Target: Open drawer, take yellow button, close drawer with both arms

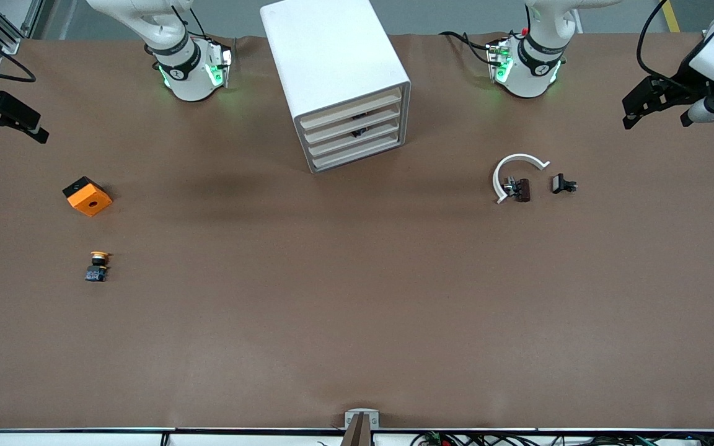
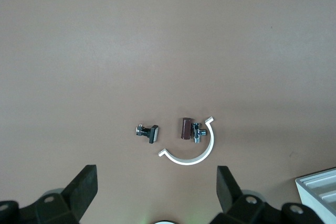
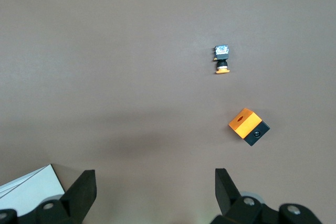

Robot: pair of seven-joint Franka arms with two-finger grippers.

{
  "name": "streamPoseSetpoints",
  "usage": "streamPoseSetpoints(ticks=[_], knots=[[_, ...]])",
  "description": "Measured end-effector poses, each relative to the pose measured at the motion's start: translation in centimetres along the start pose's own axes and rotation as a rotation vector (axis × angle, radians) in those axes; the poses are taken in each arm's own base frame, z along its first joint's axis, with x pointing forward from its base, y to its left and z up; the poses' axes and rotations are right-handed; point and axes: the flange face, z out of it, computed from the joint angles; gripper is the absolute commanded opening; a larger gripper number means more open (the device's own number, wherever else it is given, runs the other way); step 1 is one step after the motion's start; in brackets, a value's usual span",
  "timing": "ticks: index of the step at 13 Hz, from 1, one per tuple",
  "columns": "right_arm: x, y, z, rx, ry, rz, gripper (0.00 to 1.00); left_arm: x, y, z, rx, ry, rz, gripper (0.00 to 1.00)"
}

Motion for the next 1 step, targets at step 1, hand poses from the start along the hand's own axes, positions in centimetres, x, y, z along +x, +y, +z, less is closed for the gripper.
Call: streamPoseSetpoints(ticks=[1], knots=[[0.03, -0.01, -0.03, 0.000, 0.003, -0.001, 1.00, 0.09, 0.00, 0.16, 0.000, -0.004, -0.001, 1.00]])
